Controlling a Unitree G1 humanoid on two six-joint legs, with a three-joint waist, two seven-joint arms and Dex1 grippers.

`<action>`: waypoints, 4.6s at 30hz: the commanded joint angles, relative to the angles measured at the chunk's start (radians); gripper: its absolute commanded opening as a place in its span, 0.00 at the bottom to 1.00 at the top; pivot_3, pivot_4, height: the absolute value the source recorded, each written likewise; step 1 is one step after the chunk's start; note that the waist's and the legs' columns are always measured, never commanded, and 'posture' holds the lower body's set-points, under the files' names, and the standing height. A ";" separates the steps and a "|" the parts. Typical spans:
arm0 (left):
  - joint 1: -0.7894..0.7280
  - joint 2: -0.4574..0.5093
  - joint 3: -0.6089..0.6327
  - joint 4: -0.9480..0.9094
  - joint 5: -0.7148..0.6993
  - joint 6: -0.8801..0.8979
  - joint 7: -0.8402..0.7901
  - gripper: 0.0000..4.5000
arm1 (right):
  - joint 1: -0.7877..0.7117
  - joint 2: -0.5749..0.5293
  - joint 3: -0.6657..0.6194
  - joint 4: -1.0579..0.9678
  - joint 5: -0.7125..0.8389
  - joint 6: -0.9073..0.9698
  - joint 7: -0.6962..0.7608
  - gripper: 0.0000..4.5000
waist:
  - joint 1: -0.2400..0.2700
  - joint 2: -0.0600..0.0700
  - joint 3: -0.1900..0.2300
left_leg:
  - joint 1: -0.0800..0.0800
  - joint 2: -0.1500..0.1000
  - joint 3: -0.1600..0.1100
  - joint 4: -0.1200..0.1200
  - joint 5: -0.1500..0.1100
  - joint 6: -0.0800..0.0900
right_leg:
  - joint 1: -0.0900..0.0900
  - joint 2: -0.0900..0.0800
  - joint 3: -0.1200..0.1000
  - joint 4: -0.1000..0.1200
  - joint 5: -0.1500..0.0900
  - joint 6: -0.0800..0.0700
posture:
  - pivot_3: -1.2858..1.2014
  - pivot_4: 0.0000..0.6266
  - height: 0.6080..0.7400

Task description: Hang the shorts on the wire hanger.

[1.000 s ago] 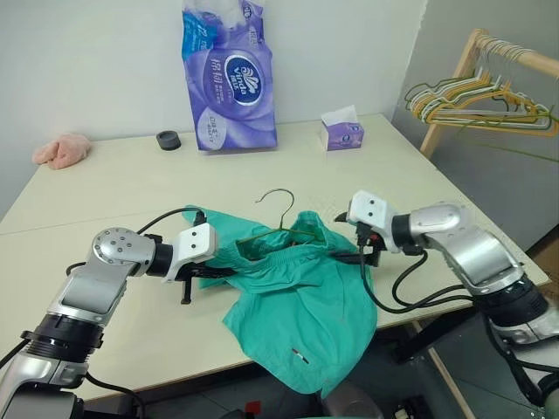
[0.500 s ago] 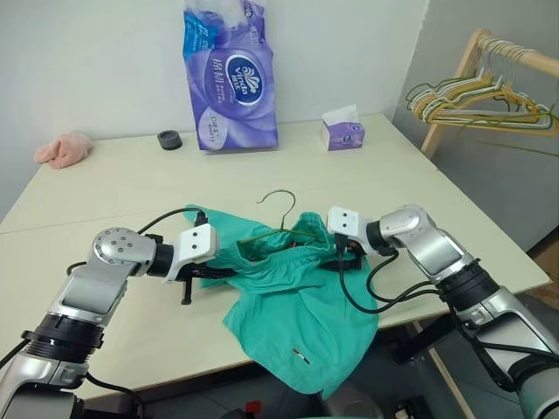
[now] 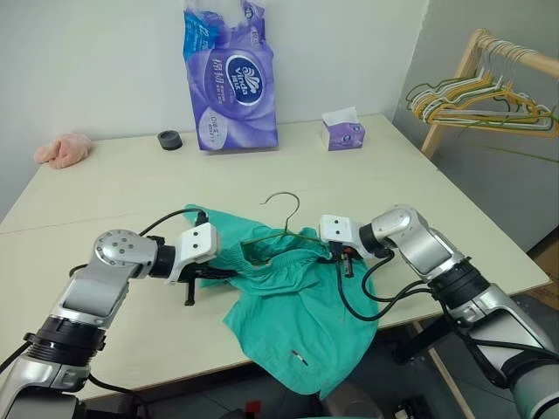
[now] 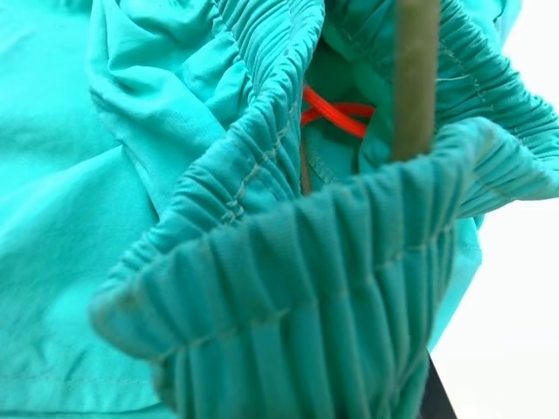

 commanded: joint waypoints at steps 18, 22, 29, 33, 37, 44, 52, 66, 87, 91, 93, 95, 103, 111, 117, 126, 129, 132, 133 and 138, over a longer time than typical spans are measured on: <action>-0.072 0.056 0.139 0.160 -0.159 0.168 -0.032 1.00 | 0.035 -0.089 -0.108 -0.231 0.070 0.099 0.022 0.00 | -0.002 0.000 0.000 | -0.002 -0.001 -0.005 0.001 0.000 -0.001 | 0.001 -0.002 -0.009 0.000 0.000 0.000 | 0.40 0.01 1.00; -0.076 0.033 0.115 0.195 -0.118 0.121 -0.005 1.00 | 0.046 -0.102 -0.114 -0.262 0.073 0.111 0.030 0.00 | -0.002 0.000 0.000 | -0.002 0.000 -0.006 0.001 0.000 -0.001 | 0.001 -0.003 -0.009 0.000 0.000 0.000 | 0.40 0.01 1.00; -0.117 -0.026 0.100 0.256 -0.091 0.092 0.017 0.88 | 0.055 -0.119 -0.114 -0.288 0.086 0.127 0.033 0.00 | -0.005 0.000 0.000 | -0.003 -0.001 -0.007 0.001 0.001 -0.001 | 0.001 -0.006 -0.010 0.000 0.000 0.000 | 0.40 0.00 1.00; -0.117 -0.026 0.096 0.255 -0.093 0.096 0.005 0.60 | 0.055 -0.129 -0.113 -0.287 0.092 0.128 0.030 0.00 | -0.006 0.000 0.000 | -0.003 0.000 -0.007 0.001 0.001 -0.001 | 0.001 -0.007 -0.011 0.000 -0.001 -0.001 | 0.40 0.00 1.00; -0.103 -0.030 0.091 0.246 -0.089 0.092 0.002 0.32 | 0.055 -0.134 -0.113 -0.286 0.096 0.130 0.027 0.00 | -0.006 0.000 0.000 | -0.003 -0.001 -0.007 0.001 0.001 -0.001 | 0.001 -0.007 -0.011 0.000 -0.001 -0.001 | 0.39 0.00 1.00; -0.142 -0.087 0.143 0.324 -0.063 0.037 0.158 0.01 | 0.085 -0.180 -0.130 -0.310 0.117 0.145 0.049 0.00 | -0.002 0.000 0.000 | -0.003 -0.001 -0.007 0.002 0.001 -0.001 | 0.002 -0.008 -0.011 0.000 -0.001 -0.001 | 0.40 0.00 1.00; -0.112 -0.085 0.122 0.326 -0.039 -0.006 0.168 0.01 | 0.127 -0.242 -0.143 -0.361 0.146 0.185 0.062 0.00 | -0.005 0.000 0.000 | -0.003 -0.001 -0.008 0.001 0.001 -0.001 | 0.001 -0.008 -0.012 0.000 -0.001 -0.001 | 0.39 0.01 1.00; -0.108 -0.122 0.136 0.337 -0.027 -0.058 0.212 0.01 | 0.139 -0.274 -0.149 -0.325 0.166 0.242 0.059 0.00 | -0.004 0.000 0.000 | -0.003 -0.001 -0.007 0.002 0.001 -0.001 | 0.002 -0.008 -0.011 0.000 -0.001 -0.001 | 0.39 0.01 1.00; -0.050 -0.138 0.185 0.264 -0.057 -0.067 0.253 0.01 | 0.126 -0.224 -0.171 -0.250 0.205 0.260 0.065 0.00 | -0.003 0.000 -0.001 | -0.004 -0.001 -0.007 0.002 0.001 -0.001 | 0.002 -0.008 -0.012 0.000 -0.001 -0.001 | 0.40 0.00 1.00; -0.030 -0.140 0.165 0.268 -0.033 -0.100 0.252 0.01 | 0.118 -0.211 -0.190 -0.277 0.229 0.292 0.050 0.00 | -0.003 0.000 -0.001 | -0.004 -0.001 -0.008 0.002 0.001 -0.001 | 0.002 -0.008 -0.012 0.000 -0.001 -0.001 | 0.40 0.00 1.00; -0.023 -0.144 0.160 0.263 -0.029 -0.105 0.253 0.01 | 0.119 -0.209 -0.199 -0.288 0.238 0.303 0.047 0.00 | -0.003 0.000 -0.001 | -0.004 -0.001 -0.007 0.002 0.001 -0.001 | 0.002 -0.008 -0.012 0.000 -0.001 -0.001 | 0.40 0.00 1.00; -0.018 -0.150 0.161 0.253 -0.038 -0.097 0.250 0.01 | 0.120 -0.207 -0.202 -0.296 0.242 0.311 0.045 0.00 | -0.003 0.000 -0.001 | -0.004 -0.001 -0.008 0.002 0.001 -0.001 | 0.002 -0.008 -0.012 0.000 -0.001 -0.001 | 0.40 0.00 1.00; -0.015 -0.151 0.205 0.213 -0.076 -0.085 0.267 0.32 | 0.133 -0.214 -0.200 -0.315 0.257 0.332 0.019 0.00 | -0.004 0.000 -0.001 | -0.004 -0.001 -0.008 0.002 0.001 -0.001 | 0.002 -0.008 -0.012 0.000 -0.001 -0.001 | 0.40 0.00 1.00; 0.020 -0.084 0.380 0.116 -0.198 0.026 0.306 0.65 | 0.161 -0.207 -0.219 -0.324 0.266 0.363 -0.035 0.00 | -0.005 0.000 -0.001 | -0.004 -0.001 -0.008 0.001 0.001 -0.001 | 0.001 -0.008 -0.012 0.000 -0.001 -0.001 | 0.40 0.00 1.00; 0.058 0.014 0.434 0.022 -0.308 0.162 0.236 0.65 | 0.199 -0.193 -0.278 -0.319 0.294 0.451 -0.112 0.00 | -0.005 0.000 -0.001 | -0.004 -0.001 -0.007 0.001 0.001 -0.001 | 0.001 -0.008 -0.012 0.000 -0.001 -0.001 | 0.39 0.00 1.00; -0.077 -0.041 0.216 -0.289 -0.563 0.442 0.132 0.65 | 0.350 -0.135 -0.507 -0.370 0.364 0.604 -0.336 0.00 | 0.002 0.000 -0.001 | -0.005 -0.005 -0.008 0.002 0.001 -0.001 | 0.002 -0.007 -0.012 0.000 -0.002 0.002 | 0.37 0.03 1.00; -0.163 -0.080 0.171 -0.271 -0.591 0.473 0.117 0.65 | 0.400 -0.103 -0.600 -0.448 0.404 0.751 -0.425 0.00 | -0.007 0.002 0.000 | -0.005 -0.005 -0.007 0.002 0.001 -0.001 | 0.002 -0.006 -0.010 0.000 -0.003 0.002 | 0.36 0.05 1.00; -0.210 -0.104 0.148 -0.252 -0.598 0.483 0.106 0.65 | 0.424 -0.065 -0.679 -0.503 0.428 0.813 -0.500 0.00 | -0.030 0.004 0.001 | -0.004 -0.004 -0.007 0.001 0.001 -0.001 | 0.002 -0.003 -0.010 0.000 -0.003 0.002 | 0.35 0.06 1.00; -0.228 -0.116 0.135 -0.241 -0.597 0.481 0.097 0.65 | 0.436 -0.058 -0.709 -0.528 0.429 0.836 -0.527 0.00 | -0.036 0.004 0.001 | -0.003 -0.003 -0.007 0.000 0.001 -0.001 | 0.002 -0.002 -0.009 0.000 -0.003 0.002 | 0.34 0.07 1.00; -0.319 -0.196 0.015 -0.167 -0.499 0.386 0.039 0.65 | 0.416 -0.073 -0.909 -0.630 0.466 1.148 -0.596 0.00 | -0.059 0.011 0.006 | -0.003 -0.003 -0.007 -0.001 0.001 -0.001 | 0.002 0.000 -0.009 0.000 -0.005 0.002 | 0.32 0.10 1.00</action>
